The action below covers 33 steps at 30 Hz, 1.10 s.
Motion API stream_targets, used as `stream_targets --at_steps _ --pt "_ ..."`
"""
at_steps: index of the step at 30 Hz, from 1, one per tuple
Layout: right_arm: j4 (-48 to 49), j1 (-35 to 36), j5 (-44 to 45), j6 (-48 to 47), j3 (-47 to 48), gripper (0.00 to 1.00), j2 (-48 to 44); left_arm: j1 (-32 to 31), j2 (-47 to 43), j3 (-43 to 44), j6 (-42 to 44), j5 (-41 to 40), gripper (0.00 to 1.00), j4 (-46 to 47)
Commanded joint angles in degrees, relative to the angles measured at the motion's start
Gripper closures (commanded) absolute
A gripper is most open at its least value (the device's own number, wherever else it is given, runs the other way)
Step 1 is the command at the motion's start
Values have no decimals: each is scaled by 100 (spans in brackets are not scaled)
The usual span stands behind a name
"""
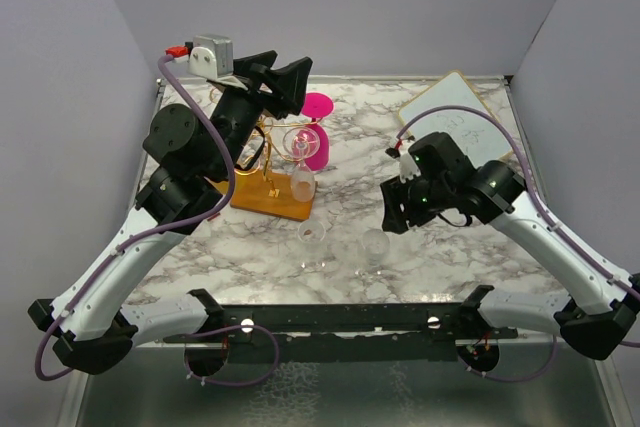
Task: Place the wine glass upside down on the wine glass rack
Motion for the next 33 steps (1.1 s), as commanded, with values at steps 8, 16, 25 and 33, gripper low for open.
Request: stream_targets --at_steps 8,16,25,33 --pt "-73 37 -520 -153 -557 54 10 -17 -65 57 55 -123 33 83" --pt "333 46 -769 -67 -625 59 161 -18 -154 18 64 -204 33 53" --pt "508 136 -452 122 -694 69 337 -18 -260 -18 87 -281 33 30" --pt "700 211 -437 65 -915 79 280 -16 -483 -127 255 -239 33 35"
